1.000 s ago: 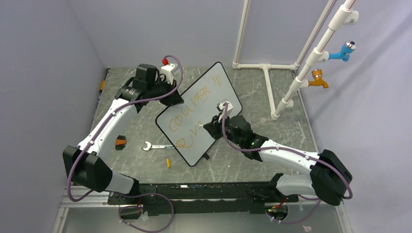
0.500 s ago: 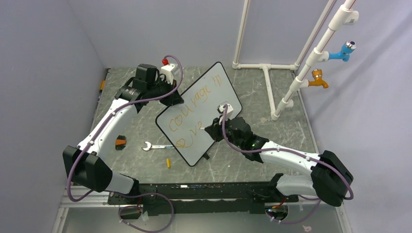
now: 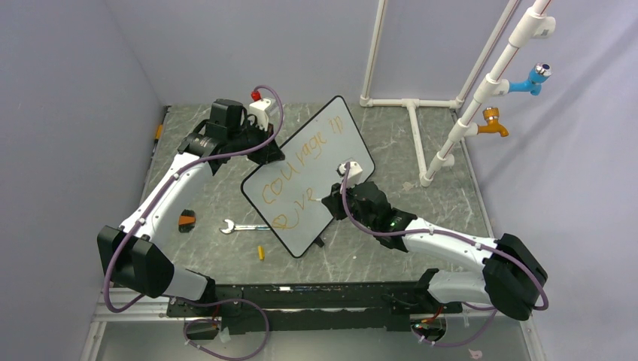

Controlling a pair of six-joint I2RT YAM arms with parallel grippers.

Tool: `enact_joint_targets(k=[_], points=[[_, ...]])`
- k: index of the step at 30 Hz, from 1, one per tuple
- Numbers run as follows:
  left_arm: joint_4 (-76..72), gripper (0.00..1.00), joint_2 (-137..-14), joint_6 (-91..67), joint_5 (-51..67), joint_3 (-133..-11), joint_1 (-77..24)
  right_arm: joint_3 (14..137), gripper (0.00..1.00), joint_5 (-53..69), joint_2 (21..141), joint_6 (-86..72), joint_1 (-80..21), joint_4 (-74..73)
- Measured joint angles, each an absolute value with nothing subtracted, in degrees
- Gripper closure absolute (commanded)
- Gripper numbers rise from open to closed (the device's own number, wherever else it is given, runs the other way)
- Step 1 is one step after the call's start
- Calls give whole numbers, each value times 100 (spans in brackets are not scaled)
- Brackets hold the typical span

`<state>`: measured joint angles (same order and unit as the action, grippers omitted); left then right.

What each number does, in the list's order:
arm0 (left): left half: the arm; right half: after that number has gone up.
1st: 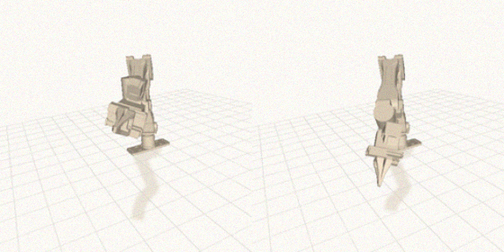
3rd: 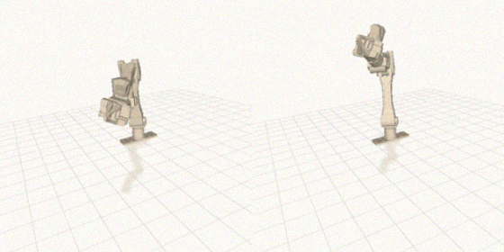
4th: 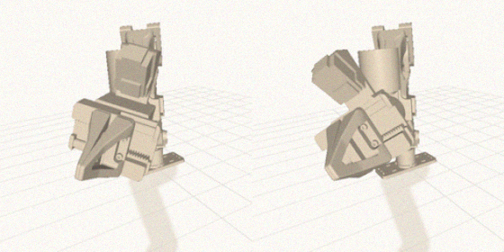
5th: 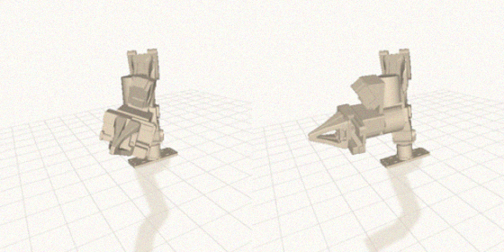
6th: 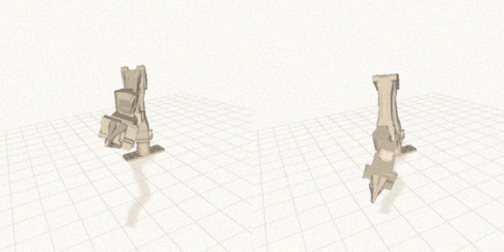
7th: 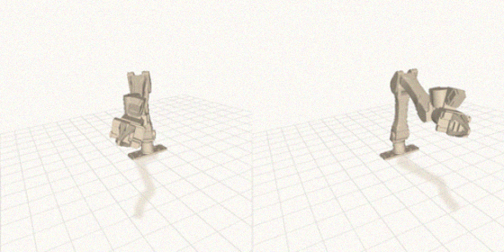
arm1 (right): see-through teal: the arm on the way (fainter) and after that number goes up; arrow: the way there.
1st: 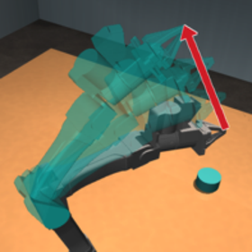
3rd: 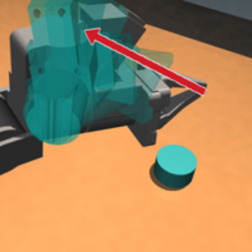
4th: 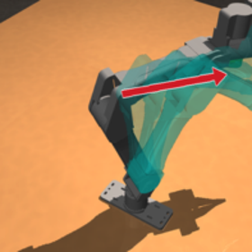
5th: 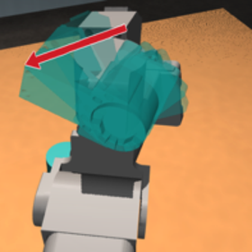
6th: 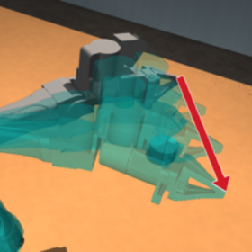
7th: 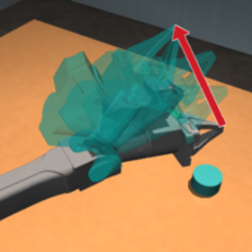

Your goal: Write a sentence on the whiteboard

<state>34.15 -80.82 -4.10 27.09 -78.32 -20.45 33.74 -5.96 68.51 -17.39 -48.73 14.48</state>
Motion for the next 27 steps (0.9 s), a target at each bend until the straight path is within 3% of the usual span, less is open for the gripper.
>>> enact_joint_targets(k=[27], points=[[3391, 100, -8082, -412, 2711, -7832, -2062, 4206, 100, -932, 6834, -1048, -4764, 913]])
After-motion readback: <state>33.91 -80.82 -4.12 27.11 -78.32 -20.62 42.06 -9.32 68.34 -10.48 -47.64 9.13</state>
